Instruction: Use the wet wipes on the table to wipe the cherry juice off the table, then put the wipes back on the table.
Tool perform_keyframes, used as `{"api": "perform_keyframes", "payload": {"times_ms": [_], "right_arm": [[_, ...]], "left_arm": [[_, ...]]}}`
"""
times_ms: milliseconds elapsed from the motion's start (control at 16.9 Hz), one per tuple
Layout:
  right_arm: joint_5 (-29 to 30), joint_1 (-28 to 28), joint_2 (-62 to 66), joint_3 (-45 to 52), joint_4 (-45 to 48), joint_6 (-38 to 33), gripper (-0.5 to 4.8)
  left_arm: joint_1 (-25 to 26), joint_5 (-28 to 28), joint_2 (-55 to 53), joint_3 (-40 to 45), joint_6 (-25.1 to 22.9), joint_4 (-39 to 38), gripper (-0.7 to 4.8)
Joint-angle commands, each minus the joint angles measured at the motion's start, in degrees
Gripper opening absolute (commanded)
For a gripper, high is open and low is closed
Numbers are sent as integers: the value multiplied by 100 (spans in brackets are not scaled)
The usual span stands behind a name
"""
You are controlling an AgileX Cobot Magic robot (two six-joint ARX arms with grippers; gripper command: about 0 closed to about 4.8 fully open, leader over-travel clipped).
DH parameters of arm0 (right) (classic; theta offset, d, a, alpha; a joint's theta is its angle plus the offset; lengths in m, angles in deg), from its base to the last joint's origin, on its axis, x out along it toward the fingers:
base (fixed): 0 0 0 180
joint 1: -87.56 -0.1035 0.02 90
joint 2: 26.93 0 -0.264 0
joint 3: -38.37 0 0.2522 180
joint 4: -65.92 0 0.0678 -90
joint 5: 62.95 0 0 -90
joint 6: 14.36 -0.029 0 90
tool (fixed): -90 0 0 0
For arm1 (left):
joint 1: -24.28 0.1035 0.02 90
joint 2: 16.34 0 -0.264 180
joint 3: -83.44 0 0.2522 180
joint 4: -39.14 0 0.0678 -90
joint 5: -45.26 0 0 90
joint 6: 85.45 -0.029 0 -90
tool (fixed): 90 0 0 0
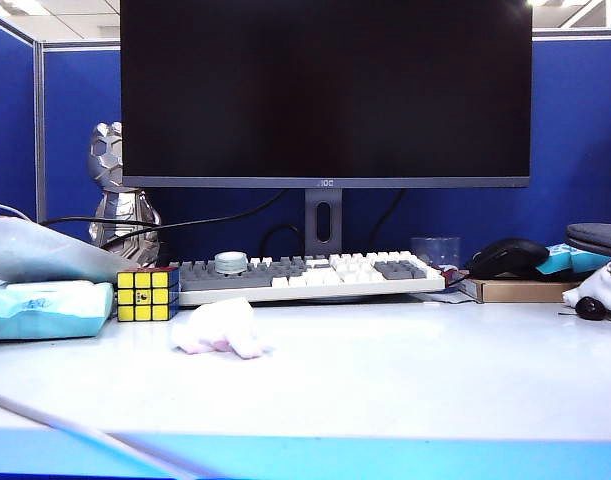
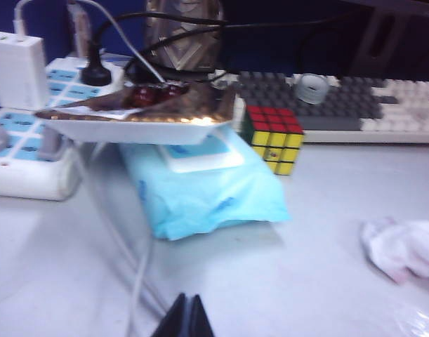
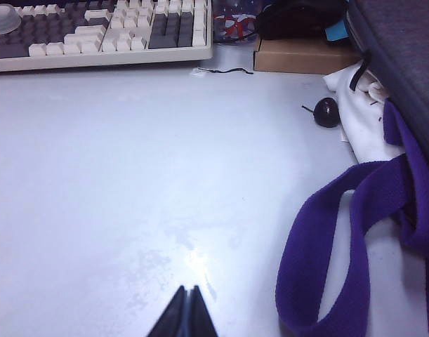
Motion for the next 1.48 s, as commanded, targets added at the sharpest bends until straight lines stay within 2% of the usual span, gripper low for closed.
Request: {"api": "perform_keyframes", "payload": {"times_ms": [59,118,236,1476], "right_arm": [[-2,2,-2,2,22,-17,-4],[-4,2,-2,2,24,-17,-4],[-4,2,-2,2,24,-17,-4],[-4,2,-2,2,22,-17,-4]], "left_arm": [[55,0,15,4,-28,-109,-2],[57,0,15,4,-120,-120,-2],[59,-2,15,4,-717,-120,-2],[55,-2,15,4,-667,-98,4]]}}
